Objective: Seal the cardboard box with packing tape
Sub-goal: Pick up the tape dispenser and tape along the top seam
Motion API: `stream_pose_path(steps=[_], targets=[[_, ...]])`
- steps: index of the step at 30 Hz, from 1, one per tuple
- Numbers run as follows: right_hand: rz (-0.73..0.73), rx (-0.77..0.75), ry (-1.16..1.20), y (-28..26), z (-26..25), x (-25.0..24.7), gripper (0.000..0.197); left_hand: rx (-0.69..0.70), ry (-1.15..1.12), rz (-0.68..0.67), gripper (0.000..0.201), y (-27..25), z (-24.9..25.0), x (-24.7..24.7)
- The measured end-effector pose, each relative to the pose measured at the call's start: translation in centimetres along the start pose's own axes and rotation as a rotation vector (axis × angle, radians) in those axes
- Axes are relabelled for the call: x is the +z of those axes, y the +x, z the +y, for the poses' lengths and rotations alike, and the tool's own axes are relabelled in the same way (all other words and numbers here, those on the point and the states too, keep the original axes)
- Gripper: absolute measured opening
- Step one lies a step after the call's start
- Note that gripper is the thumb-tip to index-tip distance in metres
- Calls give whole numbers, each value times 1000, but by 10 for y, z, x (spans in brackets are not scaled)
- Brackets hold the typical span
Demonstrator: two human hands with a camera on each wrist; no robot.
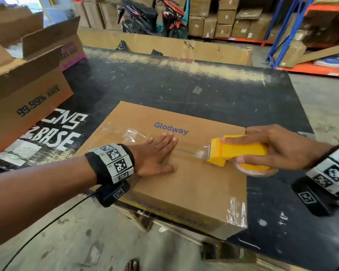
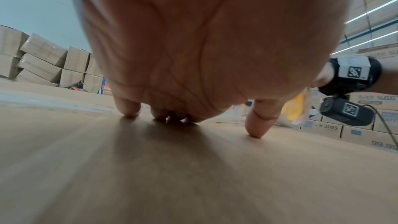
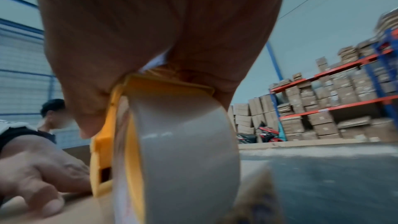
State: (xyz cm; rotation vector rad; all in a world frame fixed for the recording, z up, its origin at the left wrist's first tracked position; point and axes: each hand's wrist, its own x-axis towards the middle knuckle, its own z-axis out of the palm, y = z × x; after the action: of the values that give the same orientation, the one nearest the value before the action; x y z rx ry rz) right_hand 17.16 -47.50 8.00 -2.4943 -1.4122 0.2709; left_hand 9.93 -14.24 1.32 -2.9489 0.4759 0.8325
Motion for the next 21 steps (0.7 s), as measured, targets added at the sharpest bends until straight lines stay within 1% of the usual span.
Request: stream_pose_path(steps=[4,7,9,11,13,15,16,18,19,20,21], targets=[[-24,138,-7,-79,23,-17,58,1,17,-12,89,-1,1,-3],[-54,236,-49,-113,38,-21,60,6,24,-16,89,-2,1,-2],[-73,254,-57,-116,39,-18,57,9,21,-17,91,-2,0,-1],[-117,281,-64,-110,41,-8,58,19,23,-24,102,-2,-1,-2],[-132,318,-21,-99,44,6,59,31,33,-33,111,-2,-1,-2],[-133,315,19,-88,52,20,59,33,42,-30,114,-1,-3,0],[-184,344,-7,-85,56,27,60,31,34,-26,116,-2,-4,-1],[-356,467,-161,-92,62,44,58,26,15,-29,119,-3,-3,-2],[-380,530,-157,-103,65,55,59,29,16,-44,121,-3,-3,-3],[-353,570,-72,-115,72,63,65,20,23,-59,123,-3,-2,-4],[-280,579,21,-122,78,64,72,-2,30,-64,124,-2,-1,-7]])
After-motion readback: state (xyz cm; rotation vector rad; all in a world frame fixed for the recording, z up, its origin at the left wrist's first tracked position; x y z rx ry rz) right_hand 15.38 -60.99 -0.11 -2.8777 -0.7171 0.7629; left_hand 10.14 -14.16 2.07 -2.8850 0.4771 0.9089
